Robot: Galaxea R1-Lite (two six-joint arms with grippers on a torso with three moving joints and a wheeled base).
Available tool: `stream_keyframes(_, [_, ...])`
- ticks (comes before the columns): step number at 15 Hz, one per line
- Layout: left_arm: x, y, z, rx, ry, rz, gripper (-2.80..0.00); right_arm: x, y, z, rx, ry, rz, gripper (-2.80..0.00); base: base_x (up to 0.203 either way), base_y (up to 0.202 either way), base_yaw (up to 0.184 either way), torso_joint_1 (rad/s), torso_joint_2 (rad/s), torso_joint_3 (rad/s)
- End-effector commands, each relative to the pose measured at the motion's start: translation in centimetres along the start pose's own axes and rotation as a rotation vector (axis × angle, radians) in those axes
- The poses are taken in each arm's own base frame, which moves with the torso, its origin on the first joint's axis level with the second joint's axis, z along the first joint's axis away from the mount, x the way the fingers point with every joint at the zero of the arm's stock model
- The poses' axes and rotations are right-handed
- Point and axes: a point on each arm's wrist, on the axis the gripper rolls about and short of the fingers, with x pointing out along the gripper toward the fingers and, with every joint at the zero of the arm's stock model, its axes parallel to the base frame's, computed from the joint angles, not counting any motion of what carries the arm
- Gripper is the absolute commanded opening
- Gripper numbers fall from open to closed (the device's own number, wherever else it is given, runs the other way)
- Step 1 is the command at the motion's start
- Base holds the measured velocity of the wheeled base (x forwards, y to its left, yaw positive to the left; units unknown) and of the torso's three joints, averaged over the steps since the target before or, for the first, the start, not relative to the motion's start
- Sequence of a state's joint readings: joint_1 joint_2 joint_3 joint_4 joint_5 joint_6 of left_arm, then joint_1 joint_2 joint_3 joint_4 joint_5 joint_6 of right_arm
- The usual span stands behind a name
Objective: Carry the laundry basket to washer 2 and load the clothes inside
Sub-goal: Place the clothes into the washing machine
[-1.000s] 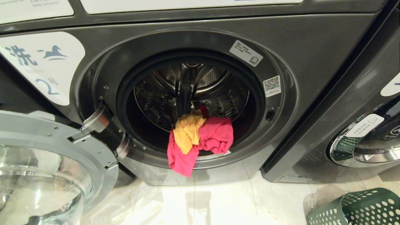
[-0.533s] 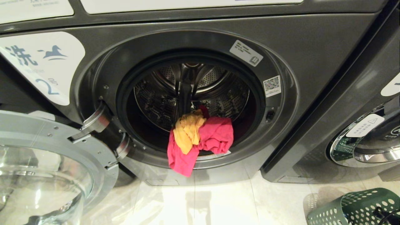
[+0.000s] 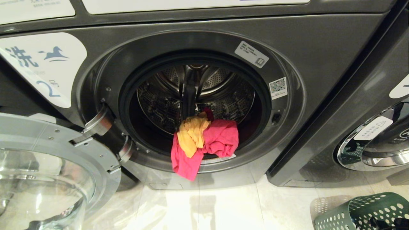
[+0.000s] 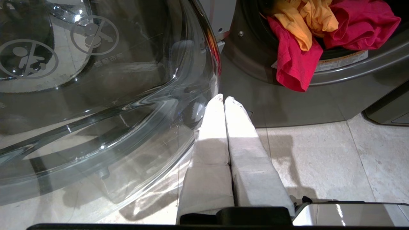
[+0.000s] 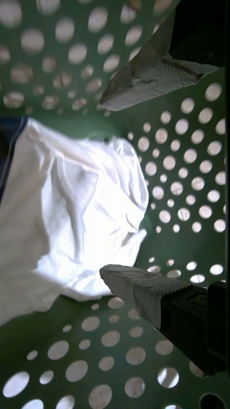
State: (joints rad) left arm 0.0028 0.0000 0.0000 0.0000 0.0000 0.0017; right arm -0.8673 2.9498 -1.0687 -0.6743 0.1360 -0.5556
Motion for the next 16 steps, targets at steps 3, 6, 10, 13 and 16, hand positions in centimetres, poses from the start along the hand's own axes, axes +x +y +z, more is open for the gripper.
stream_keyframes(3, [0.0, 0.0, 0.0, 0.0, 0.002, 0.0, -2.8, 3.6, 2.0, -0.7, -0.028, -0.029, 0.141, 0.0, 0.0, 0.0, 0.0, 0.0, 0.0, 0.0])
stream_keyframes(6, [0.0, 0.0, 0.0, 0.0, 0.002, 0.0, -2.8, 4.0, 2.6, 0.4, -0.016, -0.015, 0.257, 0.0, 0.0, 0.0, 0.0, 0.0, 0.0, 0.0])
stream_keyframes(10, [0.0, 0.0, 0.0, 0.0, 0.002, 0.0, -2.8, 4.4, 3.0, 2.2, 0.084, -0.003, 0.289, 0.0, 0.0, 0.0, 0.0, 0.0, 0.0, 0.0])
stream_keyframes(13, [0.0, 0.0, 0.0, 0.0, 0.002, 0.0, -2.8, 4.7, 2.7, 5.8, 0.254, -0.092, 0.254, 0.0, 0.0, 0.0, 0.0, 0.0, 0.0, 0.0])
stream_keyframes(16, [0.0, 0.0, 0.0, 0.0, 0.002, 0.0, -2.8, 4.7, 1.7, 7.9, 0.308, -0.173, 0.112, 0.0, 0.0, 0.0, 0.0, 0.0, 0.0, 0.0])
